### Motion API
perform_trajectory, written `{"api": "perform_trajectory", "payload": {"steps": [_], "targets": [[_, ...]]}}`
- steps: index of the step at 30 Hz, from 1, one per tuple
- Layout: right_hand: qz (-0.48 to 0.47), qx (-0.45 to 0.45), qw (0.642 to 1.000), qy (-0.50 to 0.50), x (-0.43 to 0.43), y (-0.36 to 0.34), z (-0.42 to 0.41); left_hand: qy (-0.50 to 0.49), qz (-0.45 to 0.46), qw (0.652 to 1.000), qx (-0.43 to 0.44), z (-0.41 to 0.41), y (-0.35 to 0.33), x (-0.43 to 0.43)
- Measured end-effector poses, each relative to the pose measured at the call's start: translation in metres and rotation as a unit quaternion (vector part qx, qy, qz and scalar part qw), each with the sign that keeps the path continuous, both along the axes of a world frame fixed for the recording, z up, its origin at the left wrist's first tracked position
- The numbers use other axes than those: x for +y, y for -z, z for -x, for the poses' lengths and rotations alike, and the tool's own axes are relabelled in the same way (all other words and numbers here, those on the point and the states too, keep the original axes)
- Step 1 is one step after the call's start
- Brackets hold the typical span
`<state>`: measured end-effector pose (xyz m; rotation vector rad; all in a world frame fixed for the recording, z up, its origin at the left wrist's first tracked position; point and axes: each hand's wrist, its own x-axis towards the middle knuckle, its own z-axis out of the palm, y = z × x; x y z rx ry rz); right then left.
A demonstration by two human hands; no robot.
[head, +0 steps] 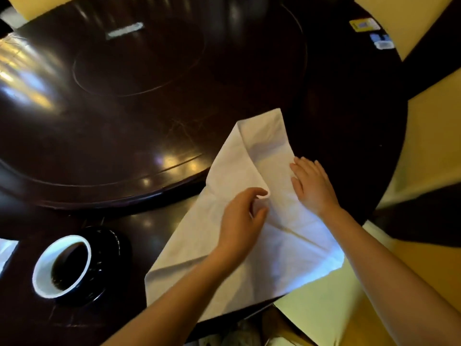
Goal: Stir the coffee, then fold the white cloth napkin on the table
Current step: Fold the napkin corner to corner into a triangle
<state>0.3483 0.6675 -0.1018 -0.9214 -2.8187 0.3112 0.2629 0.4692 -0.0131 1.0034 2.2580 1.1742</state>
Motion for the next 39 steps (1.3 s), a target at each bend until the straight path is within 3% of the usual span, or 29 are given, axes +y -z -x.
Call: {"api": "perform_trajectory", "payload": {"steps": [7, 15, 18, 21, 23, 25, 29, 32, 39], "targets": [[0.013, 0.07, 0.994, 0.08, -0.02, 0.0, -0.093, 0.054, 0.031, 0.997, -0.047, -0.075, 0.035, 0.012], [0.049, 0.183, 0.969, 0.161, -0.06, 0.013, -0.139, 0.123, 0.048, 0.991, 0.035, -0.116, 0.048, 0.029], [0.186, 0.295, 0.903, 0.253, -0.08, 0.018, -0.147, 0.128, 0.03, 0.989, 0.066, -0.127, 0.053, 0.035], [0.38, 0.332, 0.789, 0.351, -0.1, 0.02, -0.152, 0.128, 0.015, 0.987, 0.093, -0.136, 0.056, 0.038], [0.512, 0.341, 0.702, 0.359, -0.107, 0.021, -0.155, 0.143, 0.018, 0.982, 0.119, -0.142, 0.059, 0.039], [0.569, 0.357, 0.655, 0.345, -0.113, 0.018, -0.158, 0.162, 0.023, 0.974, 0.154, -0.145, 0.063, 0.039], [0.593, 0.413, 0.609, 0.327, -0.118, 0.016, -0.165, 0.22, 0.006, 0.942, 0.255, -0.141, 0.072, 0.031], [0.594, 0.413, 0.604, 0.333, -0.118, 0.017, -0.166, 0.262, 0.01, 0.913, 0.312, -0.134, 0.081, 0.025], [0.61, 0.422, 0.572, 0.351, -0.123, 0.012, -0.169, 0.262, -0.009, 0.915, 0.306, -0.132, 0.085, 0.018]]}}
